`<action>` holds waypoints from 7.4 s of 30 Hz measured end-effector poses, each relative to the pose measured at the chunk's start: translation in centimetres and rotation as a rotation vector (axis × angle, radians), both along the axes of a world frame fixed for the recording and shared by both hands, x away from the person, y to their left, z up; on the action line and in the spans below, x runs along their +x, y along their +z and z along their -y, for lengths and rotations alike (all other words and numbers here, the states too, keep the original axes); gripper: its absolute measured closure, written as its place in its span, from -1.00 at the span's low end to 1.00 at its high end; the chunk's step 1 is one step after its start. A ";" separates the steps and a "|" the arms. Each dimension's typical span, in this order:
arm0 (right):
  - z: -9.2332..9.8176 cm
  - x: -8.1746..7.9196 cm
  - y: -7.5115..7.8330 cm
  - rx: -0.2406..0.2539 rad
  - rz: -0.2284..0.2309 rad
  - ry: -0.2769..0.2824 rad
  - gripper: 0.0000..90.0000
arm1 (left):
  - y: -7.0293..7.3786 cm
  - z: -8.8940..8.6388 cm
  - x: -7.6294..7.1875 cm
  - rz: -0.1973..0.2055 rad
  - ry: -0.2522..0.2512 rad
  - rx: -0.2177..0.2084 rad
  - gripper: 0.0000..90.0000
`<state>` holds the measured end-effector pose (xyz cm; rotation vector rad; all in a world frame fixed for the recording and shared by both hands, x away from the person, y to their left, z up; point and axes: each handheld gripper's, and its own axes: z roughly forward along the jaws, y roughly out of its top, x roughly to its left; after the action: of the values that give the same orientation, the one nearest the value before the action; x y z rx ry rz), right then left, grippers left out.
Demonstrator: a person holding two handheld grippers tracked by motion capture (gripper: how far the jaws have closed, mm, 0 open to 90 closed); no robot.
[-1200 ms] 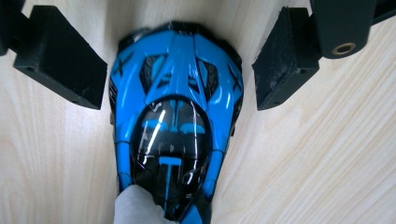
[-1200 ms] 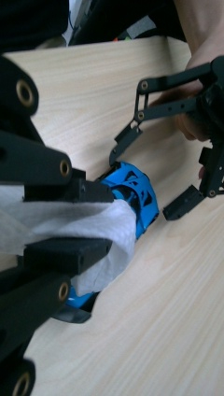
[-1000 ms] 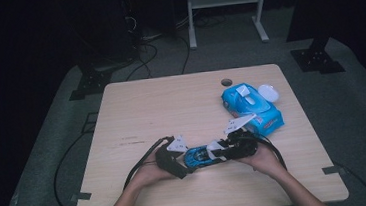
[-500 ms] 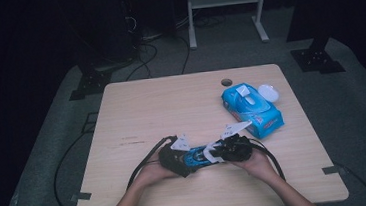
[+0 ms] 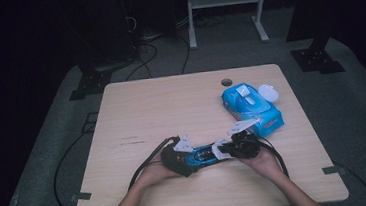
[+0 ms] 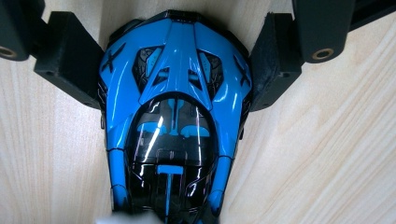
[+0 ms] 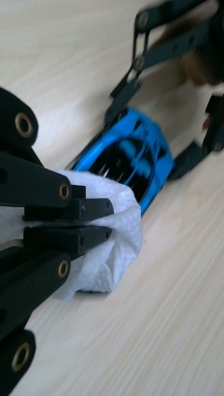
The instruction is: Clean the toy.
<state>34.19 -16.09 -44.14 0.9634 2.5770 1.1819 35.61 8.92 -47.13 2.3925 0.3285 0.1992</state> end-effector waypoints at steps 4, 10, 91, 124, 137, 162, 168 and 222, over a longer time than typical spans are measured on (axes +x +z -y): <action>-2.1 -0.2 -0.1 0.010 -0.003 0.049 0.93 | 0.0 0.0 0.0 -0.004 0.003 -0.001 -0.45; -2.9 0.0 -0.1 0.014 -0.003 0.083 0.93 | -0.1 -0.4 0.0 -0.019 0.008 -0.024 -0.46; -8.2 2.3 -0.7 -0.074 0.020 0.163 0.86 | -0.2 -0.9 0.0 -0.040 0.006 -0.030 -0.45; -1.3 2.8 0.1 -0.074 -0.013 0.031 0.87 | -0.1 -0.1 -0.1 0.010 -0.005 -0.011 -0.46; 0.3 2.3 1.1 -0.100 0.002 0.020 0.87 | -0.1 -0.2 -0.1 0.005 -0.001 -0.015 -0.45; 0.4 2.4 1.0 -0.098 0.056 -0.040 0.86 | -0.2 -0.2 0.0 -0.005 0.000 -0.028 -0.45; -0.2 2.7 0.3 -0.121 0.038 -0.034 0.86 | -0.3 -0.3 0.0 -0.009 0.001 -0.028 -0.45; 0.0 0.0 1.2 -0.051 0.034 0.037 0.86 | -0.2 -0.2 0.2 -0.015 -0.014 -0.022 -0.44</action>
<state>34.15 -16.05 -42.98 0.8810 2.5956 1.1252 35.78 9.07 -47.33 2.3751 0.3193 0.1702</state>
